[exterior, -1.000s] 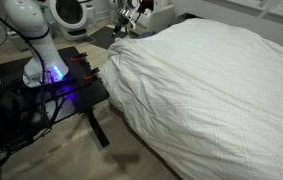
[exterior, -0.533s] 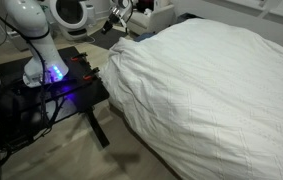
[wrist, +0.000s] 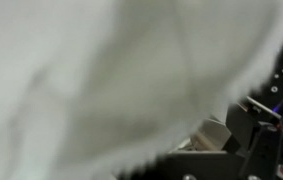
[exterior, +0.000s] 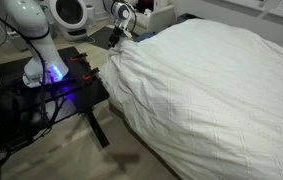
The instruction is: Lay the duvet flat on the bottom right side of the bed
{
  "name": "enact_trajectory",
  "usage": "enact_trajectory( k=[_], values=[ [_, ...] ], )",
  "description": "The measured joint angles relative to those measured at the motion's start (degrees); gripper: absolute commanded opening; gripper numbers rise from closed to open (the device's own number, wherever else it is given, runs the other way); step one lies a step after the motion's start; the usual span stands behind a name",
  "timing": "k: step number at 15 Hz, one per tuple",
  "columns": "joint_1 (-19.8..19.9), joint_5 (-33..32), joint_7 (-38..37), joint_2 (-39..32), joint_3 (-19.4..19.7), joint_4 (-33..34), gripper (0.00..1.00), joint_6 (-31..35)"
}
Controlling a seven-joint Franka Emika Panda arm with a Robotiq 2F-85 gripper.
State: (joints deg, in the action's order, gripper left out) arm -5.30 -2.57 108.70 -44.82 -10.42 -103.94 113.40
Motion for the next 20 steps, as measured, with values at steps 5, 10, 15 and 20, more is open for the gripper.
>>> enact_trajectory(
  k=[5,10,15,20],
  values=[
    [-0.37,-11.81,-3.74,2.81,2.80,-14.30,1.00,23.43],
    [-5.67,-29.22,-16.17,4.27,10.25,-23.64,1.00,43.98],
    [-18.66,-44.79,-35.14,4.34,25.81,-26.66,0.58,59.39],
    [-23.44,-43.26,-40.78,4.36,29.48,-27.51,0.21,58.61]
  ],
)
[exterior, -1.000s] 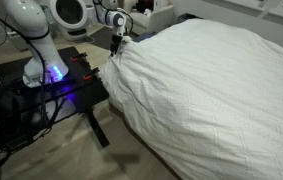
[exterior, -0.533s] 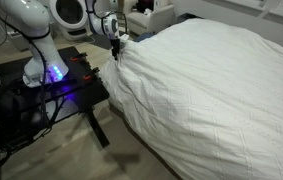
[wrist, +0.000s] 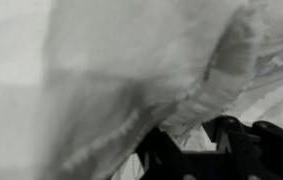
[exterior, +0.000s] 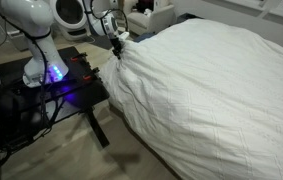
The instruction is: Lay the duvet flat on the bottom right side of the bed
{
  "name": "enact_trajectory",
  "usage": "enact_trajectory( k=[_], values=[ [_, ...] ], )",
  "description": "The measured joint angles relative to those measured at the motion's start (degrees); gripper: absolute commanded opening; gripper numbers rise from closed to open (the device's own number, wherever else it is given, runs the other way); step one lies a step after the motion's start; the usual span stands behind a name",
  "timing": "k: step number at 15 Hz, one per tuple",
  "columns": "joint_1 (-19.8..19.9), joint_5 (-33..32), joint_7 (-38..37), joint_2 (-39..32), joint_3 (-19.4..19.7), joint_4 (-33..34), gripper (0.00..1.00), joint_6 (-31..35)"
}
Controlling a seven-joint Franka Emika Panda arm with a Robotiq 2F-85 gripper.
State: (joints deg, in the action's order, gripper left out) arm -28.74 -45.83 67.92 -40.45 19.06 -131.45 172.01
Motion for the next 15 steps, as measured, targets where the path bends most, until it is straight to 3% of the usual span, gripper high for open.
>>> enact_trajectory(
  k=[3,6,9,15],
  values=[
    [4.74,1.62,-0.65,0.71,-5.55,0.12,0.01,-5.55],
    [13.92,2.90,-0.53,2.28,-14.65,0.81,0.00,-12.53],
    [20.94,6.39,0.72,2.65,-21.22,1.61,0.01,-17.34],
    [28.45,22.58,11.55,2.71,-30.16,5.14,0.01,-32.70]
  ],
)
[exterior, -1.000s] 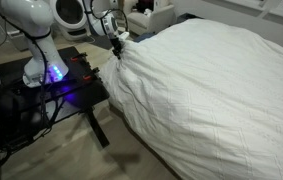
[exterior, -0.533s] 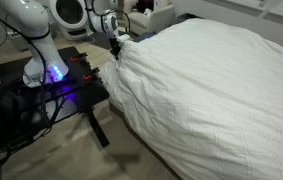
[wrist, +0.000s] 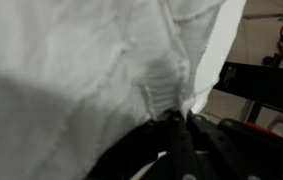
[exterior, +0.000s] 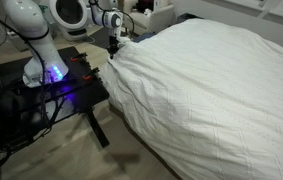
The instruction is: Lay the duvet flat on the bottom right side of the bed
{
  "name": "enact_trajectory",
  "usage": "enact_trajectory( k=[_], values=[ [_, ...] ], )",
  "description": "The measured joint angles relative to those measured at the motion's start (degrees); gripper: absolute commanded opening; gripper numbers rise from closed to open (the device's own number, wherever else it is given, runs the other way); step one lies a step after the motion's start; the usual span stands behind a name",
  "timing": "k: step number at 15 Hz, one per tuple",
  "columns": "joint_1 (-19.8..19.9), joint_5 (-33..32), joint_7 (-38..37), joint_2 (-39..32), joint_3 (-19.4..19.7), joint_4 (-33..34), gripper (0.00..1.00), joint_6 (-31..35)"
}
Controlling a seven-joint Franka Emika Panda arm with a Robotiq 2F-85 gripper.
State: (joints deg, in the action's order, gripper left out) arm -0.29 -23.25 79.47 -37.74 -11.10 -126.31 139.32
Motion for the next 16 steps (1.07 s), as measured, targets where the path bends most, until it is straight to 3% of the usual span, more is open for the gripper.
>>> enact_trajectory(
  k=[7,16],
  values=[
    [1.99,15.12,17.61,0.57,-4.93,9.44,0.01,-24.26],
    [0.22,16.77,34.20,0.71,-5.07,15.08,0.01,-45.57]
  ],
)
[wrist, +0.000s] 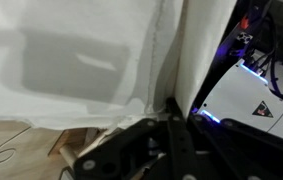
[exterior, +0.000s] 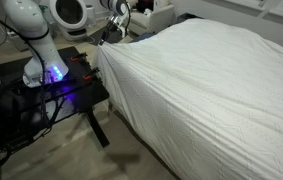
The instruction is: Lay the duvet flat on the bottom right side of the bed
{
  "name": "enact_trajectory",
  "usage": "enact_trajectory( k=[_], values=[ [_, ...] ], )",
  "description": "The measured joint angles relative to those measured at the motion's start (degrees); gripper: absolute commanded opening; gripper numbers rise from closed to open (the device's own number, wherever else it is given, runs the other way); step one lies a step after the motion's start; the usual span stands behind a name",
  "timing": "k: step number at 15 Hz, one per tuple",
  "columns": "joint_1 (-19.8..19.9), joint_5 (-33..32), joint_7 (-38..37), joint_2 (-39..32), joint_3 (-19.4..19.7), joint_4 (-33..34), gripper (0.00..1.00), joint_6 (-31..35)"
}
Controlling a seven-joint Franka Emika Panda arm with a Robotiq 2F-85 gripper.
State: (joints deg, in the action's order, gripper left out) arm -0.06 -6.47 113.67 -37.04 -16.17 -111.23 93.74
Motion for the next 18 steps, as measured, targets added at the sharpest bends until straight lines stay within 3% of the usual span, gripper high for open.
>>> enact_trajectory(
  k=[6,16,17,18],
  values=[
    [-1.43,0.00,6.25,1.83,-0.03,2.57,0.01,-4.55],
    [-2.03,0.44,8.90,4.68,-0.03,5.01,0.01,-9.17],
    [-2.03,0.50,8.90,4.84,-0.03,5.28,0.28,-9.62],
    [-2.06,0.51,8.90,4.92,-0.03,5.56,0.29,-10.28]
  ],
)
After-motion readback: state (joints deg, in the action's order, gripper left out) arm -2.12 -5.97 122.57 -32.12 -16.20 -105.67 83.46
